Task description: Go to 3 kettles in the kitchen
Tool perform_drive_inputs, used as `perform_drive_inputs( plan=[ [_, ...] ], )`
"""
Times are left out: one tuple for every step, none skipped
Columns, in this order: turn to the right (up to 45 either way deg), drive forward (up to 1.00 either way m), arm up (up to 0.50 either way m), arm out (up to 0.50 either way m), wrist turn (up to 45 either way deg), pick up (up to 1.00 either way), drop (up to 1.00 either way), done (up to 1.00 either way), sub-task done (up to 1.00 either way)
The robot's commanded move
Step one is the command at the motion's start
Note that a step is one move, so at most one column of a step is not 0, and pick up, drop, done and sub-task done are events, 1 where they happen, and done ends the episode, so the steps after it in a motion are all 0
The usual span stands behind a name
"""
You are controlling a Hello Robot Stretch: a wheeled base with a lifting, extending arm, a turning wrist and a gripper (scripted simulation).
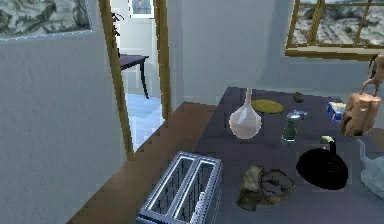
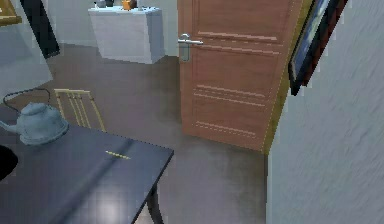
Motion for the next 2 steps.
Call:
perform_drive_inputs(
  plan=[
    [45.0, 0.00, 0.00, 0.00, 0.0, 0.00, 0.00, 0.00, 0.00],
    [45.0, 0.00, 0.00, 0.00, 0.0, 0.00, 0.00, 0.00, 0.00]
  ],
)
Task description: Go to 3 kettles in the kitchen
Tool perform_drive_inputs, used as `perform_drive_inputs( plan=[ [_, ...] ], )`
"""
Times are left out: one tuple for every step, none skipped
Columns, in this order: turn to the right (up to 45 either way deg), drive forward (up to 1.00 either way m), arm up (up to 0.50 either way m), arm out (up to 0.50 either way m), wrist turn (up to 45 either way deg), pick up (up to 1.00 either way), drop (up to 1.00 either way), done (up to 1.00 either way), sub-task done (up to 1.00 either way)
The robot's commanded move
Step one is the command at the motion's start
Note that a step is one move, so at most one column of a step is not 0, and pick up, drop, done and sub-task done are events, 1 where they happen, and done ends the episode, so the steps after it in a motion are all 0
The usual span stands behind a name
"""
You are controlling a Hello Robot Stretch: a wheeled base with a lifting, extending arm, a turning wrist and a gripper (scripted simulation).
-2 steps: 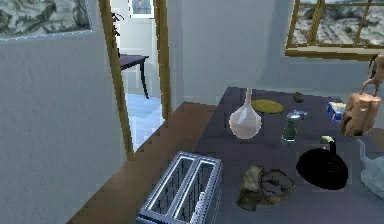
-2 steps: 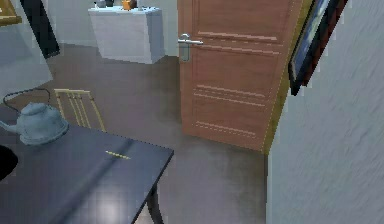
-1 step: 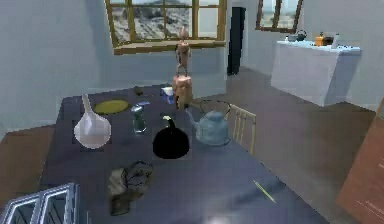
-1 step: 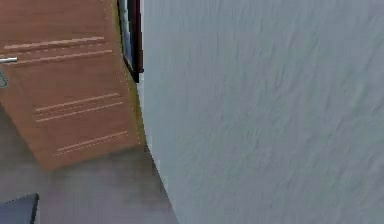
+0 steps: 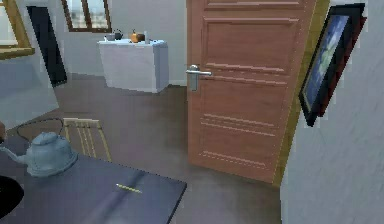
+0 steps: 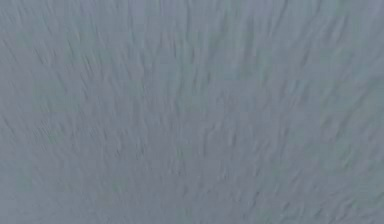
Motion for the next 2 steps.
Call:
perform_drive_inputs(
  plan=[
    [6.0, 0.00, 0.00, 0.00, 0.0, 0.00, 0.00, 0.00, 0.00],
    [0.0, 0.75, 0.00, 0.00, 0.0, 0.00, 0.00, 0.00, 0.00]
  ],
)
